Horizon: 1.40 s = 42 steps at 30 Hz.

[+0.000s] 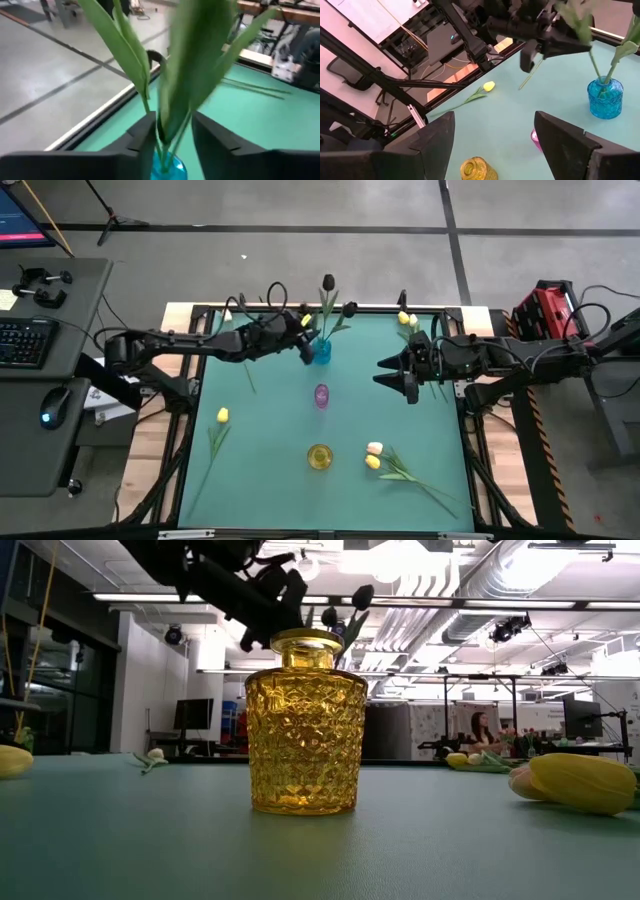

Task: Sort flowers into vase by color
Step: Put the black tulip into the blue vase, then put the bottom yellow tulip into the violet vase

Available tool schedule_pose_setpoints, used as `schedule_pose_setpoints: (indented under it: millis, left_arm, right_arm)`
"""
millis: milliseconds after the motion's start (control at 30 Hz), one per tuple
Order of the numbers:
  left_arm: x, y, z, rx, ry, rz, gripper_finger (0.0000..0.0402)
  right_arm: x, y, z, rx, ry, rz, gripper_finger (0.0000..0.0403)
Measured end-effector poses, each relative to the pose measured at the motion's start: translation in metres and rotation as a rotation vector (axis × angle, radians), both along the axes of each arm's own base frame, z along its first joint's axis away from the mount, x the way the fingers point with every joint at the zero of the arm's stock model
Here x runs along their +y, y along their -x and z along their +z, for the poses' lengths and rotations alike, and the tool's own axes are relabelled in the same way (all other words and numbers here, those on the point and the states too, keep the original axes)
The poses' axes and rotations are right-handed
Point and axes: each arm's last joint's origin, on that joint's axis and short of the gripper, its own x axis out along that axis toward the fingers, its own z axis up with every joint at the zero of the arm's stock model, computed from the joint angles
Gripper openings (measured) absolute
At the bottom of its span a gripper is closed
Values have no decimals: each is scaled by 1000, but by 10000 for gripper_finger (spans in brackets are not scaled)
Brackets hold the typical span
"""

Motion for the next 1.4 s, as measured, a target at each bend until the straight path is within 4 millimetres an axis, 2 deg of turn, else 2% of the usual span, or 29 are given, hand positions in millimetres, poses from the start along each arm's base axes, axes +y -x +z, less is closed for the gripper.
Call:
schedule_pose_setpoints:
  millis: [200, 333, 500, 633, 833, 1000, 1233, 1400]
  left_arm:
    - [-7, 19, 11, 64, 42, -2, 201]
    - [-12, 37, 23, 111, 52, -18, 235]
    - [-21, 64, 37, 178, 64, -28, 245]
    - [-27, 85, 47, 163, 137, 2, 246]
    - [-47, 101, 63, 68, 193, -27, 246]
    - [-69, 102, 73, -9, 187, -107, 245]
    - [-94, 100, 73, -27, 196, -141, 245]
    - [-105, 99, 73, -36, 203, -140, 245]
  right_arm:
    - [0, 0, 0, 0, 0, 0, 261]
    - [0, 0, 0, 0, 3, 0, 261]
    - [-1, 0, 0, 2, 1, -3, 261]
    - [-1, 1, -3, 29, -21, -13, 261]
    - [7, -1, -24, 226, -155, -29, 261]
    - [36, -9, -56, 516, -268, 52, 261]
    - [110, -16, -101, 857, -341, 259, 261]
    - [153, -10, -132, 1015, -315, 265, 261]
